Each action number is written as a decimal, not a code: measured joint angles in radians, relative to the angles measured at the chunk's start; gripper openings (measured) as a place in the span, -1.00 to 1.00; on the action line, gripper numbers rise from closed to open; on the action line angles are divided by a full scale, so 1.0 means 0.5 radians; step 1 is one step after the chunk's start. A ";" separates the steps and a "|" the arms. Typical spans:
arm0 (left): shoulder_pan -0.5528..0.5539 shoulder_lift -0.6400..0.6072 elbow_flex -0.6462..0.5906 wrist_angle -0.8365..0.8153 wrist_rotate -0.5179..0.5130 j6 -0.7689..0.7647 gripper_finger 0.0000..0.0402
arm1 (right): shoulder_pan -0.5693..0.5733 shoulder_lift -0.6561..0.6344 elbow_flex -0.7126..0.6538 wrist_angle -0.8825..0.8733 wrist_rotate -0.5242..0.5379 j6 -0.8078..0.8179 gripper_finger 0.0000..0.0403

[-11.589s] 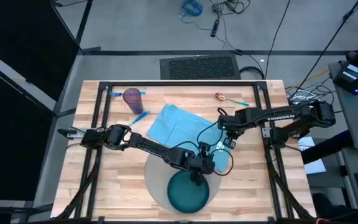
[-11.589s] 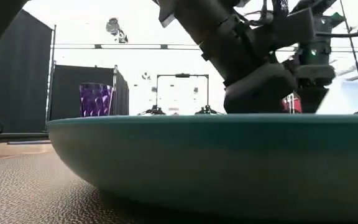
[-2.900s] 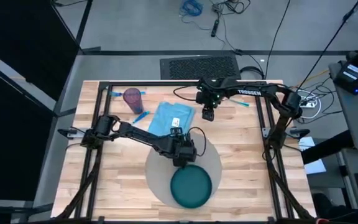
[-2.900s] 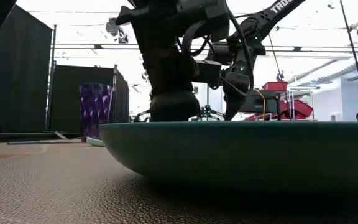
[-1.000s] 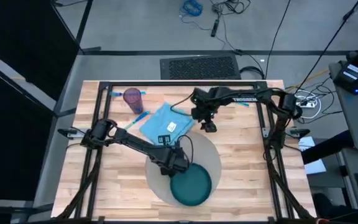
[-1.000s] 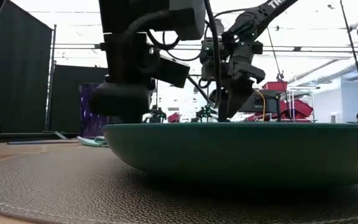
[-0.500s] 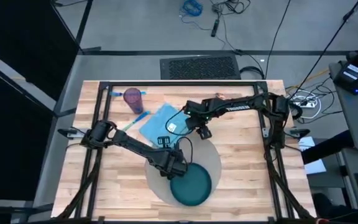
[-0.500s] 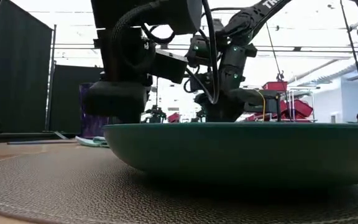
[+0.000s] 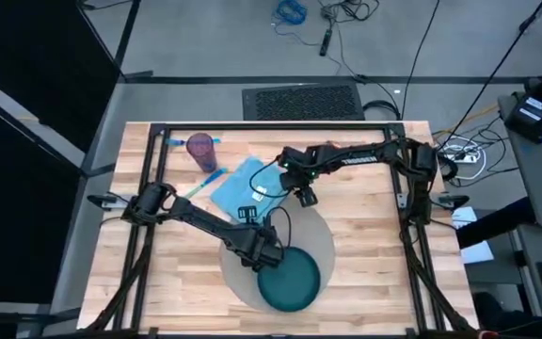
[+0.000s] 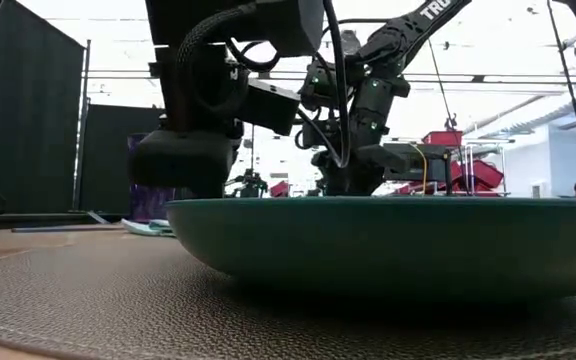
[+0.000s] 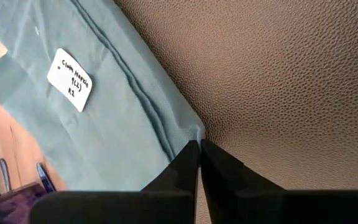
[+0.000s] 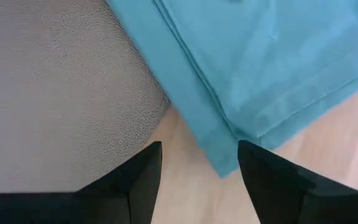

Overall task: Set table place
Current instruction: Fold the blue napkin, then move the blue napkin to the bottom left of the table

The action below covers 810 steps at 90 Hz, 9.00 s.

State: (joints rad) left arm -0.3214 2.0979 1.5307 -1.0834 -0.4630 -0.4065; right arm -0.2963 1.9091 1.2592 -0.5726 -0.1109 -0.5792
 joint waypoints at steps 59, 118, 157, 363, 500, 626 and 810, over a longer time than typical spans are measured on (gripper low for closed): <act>-0.003 0.000 0.000 0.002 0.000 -0.007 -1.00 | -0.038 -0.002 -0.179 0.337 -0.030 0.022 -0.05; -0.003 0.000 0.000 0.000 0.002 -0.009 -1.00 | -0.037 0.088 -0.218 0.384 -0.036 0.053 -0.49; -0.027 0.000 0.013 -0.026 -0.264 -0.009 -1.00 | -0.021 0.053 -0.153 0.285 0.038 0.081 -0.99; 0.159 -0.284 0.869 -0.480 -0.999 0.584 -1.00 | 0.167 -0.967 0.307 -0.816 0.623 0.712 -1.00; 0.158 -0.307 -0.147 0.056 -0.397 0.201 -1.00 | 0.357 -0.964 -0.241 -0.740 0.387 1.208 -1.00; 0.426 -0.406 -0.244 0.138 -0.568 0.462 -1.00 | -0.375 -0.556 -0.508 0.015 0.013 0.715 -1.00; 0.821 -0.322 -0.480 1.174 0.715 1.630 -1.00 | 0.421 -0.787 -0.676 0.009 -0.426 1.678 -1.00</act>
State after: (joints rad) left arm 0.0889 1.9369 1.2906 -0.4963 -0.1055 0.4088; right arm -0.0859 1.5154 0.9214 -0.5680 -0.3237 0.2596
